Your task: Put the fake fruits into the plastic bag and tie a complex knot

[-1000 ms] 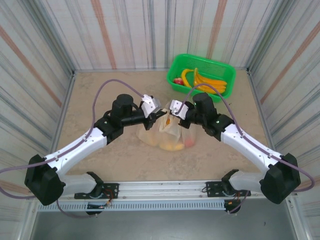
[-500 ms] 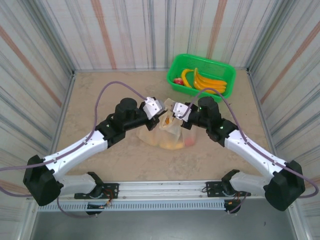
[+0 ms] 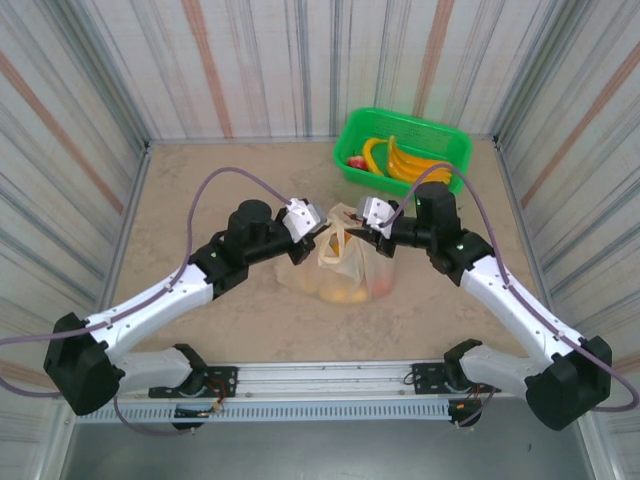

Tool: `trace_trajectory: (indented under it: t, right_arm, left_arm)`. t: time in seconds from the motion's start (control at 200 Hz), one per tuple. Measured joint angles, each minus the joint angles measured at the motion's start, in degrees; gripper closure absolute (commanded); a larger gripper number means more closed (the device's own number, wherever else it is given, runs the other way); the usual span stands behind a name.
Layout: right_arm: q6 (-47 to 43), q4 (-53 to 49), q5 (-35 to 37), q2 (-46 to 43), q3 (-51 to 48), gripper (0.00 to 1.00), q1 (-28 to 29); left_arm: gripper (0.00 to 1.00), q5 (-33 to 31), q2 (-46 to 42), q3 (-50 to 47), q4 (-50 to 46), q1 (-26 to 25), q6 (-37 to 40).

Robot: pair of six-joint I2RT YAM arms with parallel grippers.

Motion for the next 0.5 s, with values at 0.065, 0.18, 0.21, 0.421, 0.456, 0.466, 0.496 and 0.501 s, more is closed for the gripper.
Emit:
trace_trajectory:
  t: [0.065, 0.18, 0.21, 0.421, 0.456, 0.466, 0.496, 0.501]
  right_arm:
    - [0.07, -1.88, -2.08, 0.00, 1.55, 0.58, -0.90]
    - [0.28, -5.46, -5.51, 1.25, 4.02, 0.54, -1.25]
    - [0.44, -6.03, -6.40, 1.84, 4.59, 0.53, -1.25]
    - [1.27, -8.92, -9.05, 6.84, 6.67, 0.48, -0.85]
    - [1.27, -9.01, -9.01, 7.65, 6.99, 0.48, -0.70]
    - [1.27, -9.03, -8.98, 7.87, 7.08, 0.48, -0.63]
    - [1.25, -9.01, -8.81, 8.55, 7.39, 0.49, -0.46]
    - [1.25, -9.01, -8.76, 8.63, 7.41, 0.49, -0.44]
  left_arm:
    - [1.00, 0.02, 0.00, 0.00, 0.02, 0.00, 0.35]
    - [1.00, 0.07, 0.00, 0.00, 0.02, 0.00, 0.66]
    - [1.00, 0.07, 0.00, 0.00, 0.02, 0.00, 0.70]
    - [1.00, 0.66, -0.07, 0.00, 0.00, 0.00, 0.70]
    - [1.00, 0.74, -0.11, -0.02, 0.02, 0.00, 0.70]
    - [1.00, 0.79, -0.15, -0.02, 0.02, 0.00, 0.70]
    - [1.00, 1.05, -0.20, -0.02, 0.00, 0.00, 0.70]
    - [1.00, 1.09, -0.22, -0.02, 0.00, 0.00, 0.70]
